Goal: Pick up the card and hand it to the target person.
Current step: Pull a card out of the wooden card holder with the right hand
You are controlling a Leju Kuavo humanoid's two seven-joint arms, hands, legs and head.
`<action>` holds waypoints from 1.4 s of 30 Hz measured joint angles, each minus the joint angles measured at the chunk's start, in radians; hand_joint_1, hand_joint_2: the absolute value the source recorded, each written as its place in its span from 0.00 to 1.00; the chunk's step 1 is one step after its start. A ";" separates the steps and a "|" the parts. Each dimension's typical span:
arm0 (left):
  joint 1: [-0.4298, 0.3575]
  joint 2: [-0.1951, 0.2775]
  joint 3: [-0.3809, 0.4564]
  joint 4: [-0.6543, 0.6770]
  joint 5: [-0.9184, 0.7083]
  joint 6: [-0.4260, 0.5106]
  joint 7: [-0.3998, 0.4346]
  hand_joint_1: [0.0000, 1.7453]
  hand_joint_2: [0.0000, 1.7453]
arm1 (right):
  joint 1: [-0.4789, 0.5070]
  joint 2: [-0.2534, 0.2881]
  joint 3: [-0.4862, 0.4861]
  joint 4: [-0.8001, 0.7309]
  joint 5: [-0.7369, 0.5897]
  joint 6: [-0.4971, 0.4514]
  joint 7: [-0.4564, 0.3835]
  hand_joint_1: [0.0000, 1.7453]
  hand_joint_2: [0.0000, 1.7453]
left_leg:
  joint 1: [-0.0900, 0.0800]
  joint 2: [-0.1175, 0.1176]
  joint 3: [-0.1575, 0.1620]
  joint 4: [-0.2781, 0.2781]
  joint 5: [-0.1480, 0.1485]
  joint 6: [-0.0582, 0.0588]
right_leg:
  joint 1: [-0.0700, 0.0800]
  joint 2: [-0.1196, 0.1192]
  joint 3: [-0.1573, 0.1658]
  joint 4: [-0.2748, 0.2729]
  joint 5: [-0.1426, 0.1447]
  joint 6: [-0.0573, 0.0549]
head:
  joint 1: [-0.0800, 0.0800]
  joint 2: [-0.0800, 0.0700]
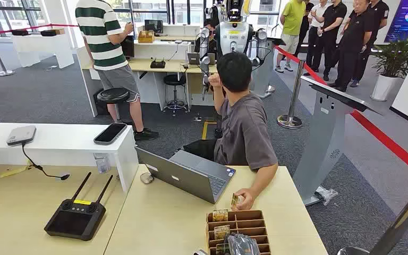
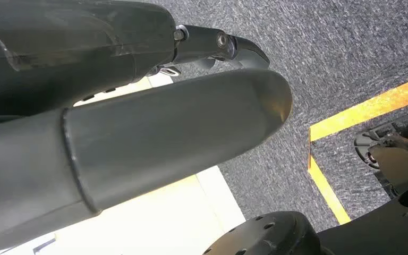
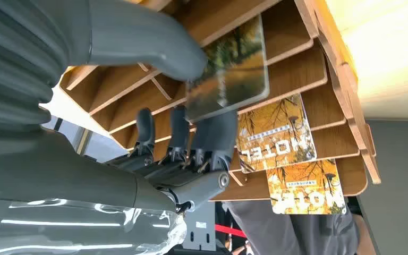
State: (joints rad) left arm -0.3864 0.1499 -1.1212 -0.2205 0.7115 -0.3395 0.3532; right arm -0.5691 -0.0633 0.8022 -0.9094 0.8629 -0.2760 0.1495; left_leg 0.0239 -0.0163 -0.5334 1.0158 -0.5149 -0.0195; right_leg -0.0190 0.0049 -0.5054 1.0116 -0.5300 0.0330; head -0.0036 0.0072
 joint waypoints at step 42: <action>0.000 0.000 0.000 0.000 0.003 0.001 0.000 0.00 0.00 | -0.001 -0.007 -0.005 -0.074 -0.058 0.022 -0.029 0.83 1.00 | 0.000 0.000 0.000 0.000 0.000 0.000 | 0.000 0.000 0.000 0.000 0.000 0.000 | 0.000 0.000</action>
State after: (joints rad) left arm -0.3861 0.1495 -1.1212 -0.2205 0.7142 -0.3387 0.3532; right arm -0.5704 -0.0701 0.7973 -0.9834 0.8048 -0.2541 0.1210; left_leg 0.0239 -0.0162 -0.5332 1.0158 -0.5149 -0.0195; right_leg -0.0190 0.0050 -0.5054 1.0116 -0.5300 0.0330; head -0.0034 0.0072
